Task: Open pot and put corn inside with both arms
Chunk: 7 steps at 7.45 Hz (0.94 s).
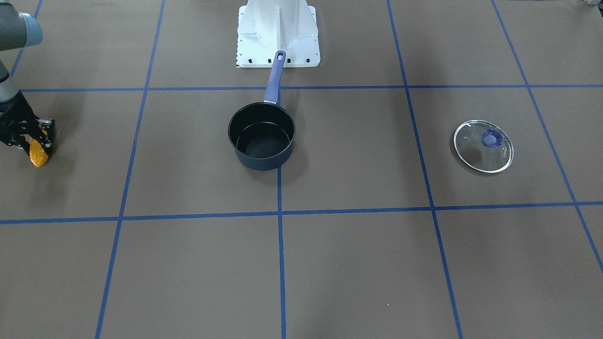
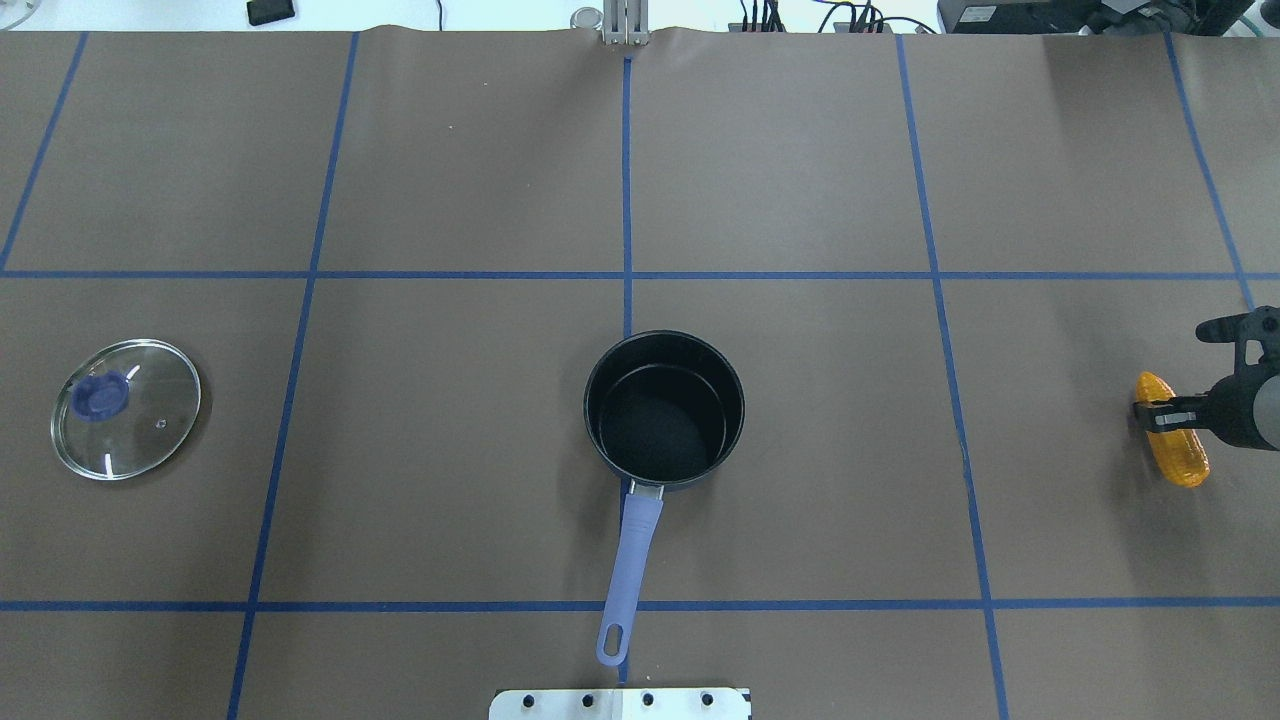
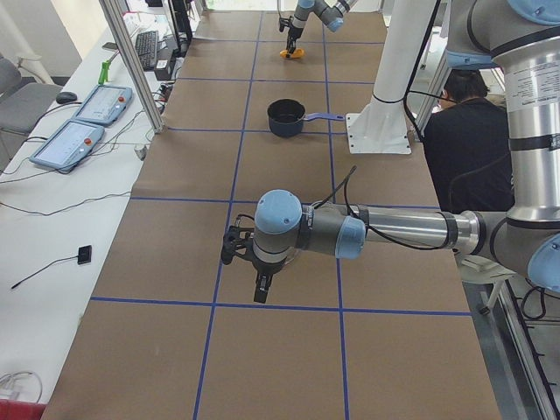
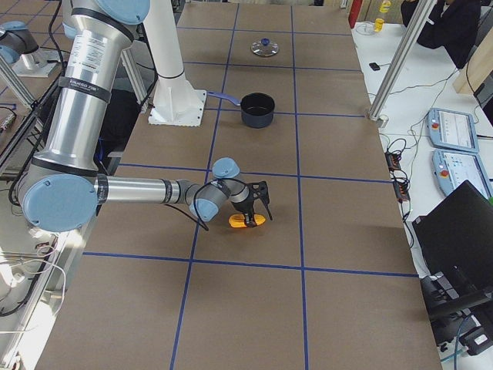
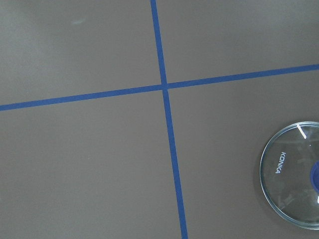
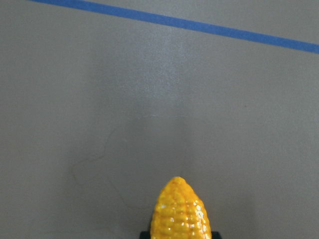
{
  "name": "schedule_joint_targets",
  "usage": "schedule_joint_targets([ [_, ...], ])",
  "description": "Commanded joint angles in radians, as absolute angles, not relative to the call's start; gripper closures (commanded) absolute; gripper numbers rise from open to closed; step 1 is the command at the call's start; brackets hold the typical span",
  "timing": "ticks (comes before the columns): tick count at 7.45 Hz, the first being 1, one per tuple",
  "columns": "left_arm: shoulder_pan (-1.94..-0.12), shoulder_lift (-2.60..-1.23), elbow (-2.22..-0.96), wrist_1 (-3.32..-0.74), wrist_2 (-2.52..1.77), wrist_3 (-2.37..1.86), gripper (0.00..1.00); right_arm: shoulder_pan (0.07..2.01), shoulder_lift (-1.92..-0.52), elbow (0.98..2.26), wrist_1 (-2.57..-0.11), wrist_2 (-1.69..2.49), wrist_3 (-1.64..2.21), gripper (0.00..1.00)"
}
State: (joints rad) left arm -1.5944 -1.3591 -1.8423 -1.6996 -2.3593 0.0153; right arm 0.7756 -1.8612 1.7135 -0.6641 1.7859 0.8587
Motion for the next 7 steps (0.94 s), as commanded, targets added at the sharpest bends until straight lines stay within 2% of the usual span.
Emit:
schedule_joint_targets([
  [1,-1.594,-1.359,-1.842,-1.698,-2.361,0.015,0.01,0.775,-1.806,1.769,-0.675,1.822,0.862,1.00],
  [4,-1.594,-1.359,-1.842,-1.700,-2.361,0.015,0.01,0.769,-1.523,1.767,-0.814,1.822,1.055,1.00],
  [7,-1.594,-1.358,-1.842,-1.700,-2.361,0.014,0.01,0.634,-1.265,1.763,-0.840,1.755,1.324,1.00],
])
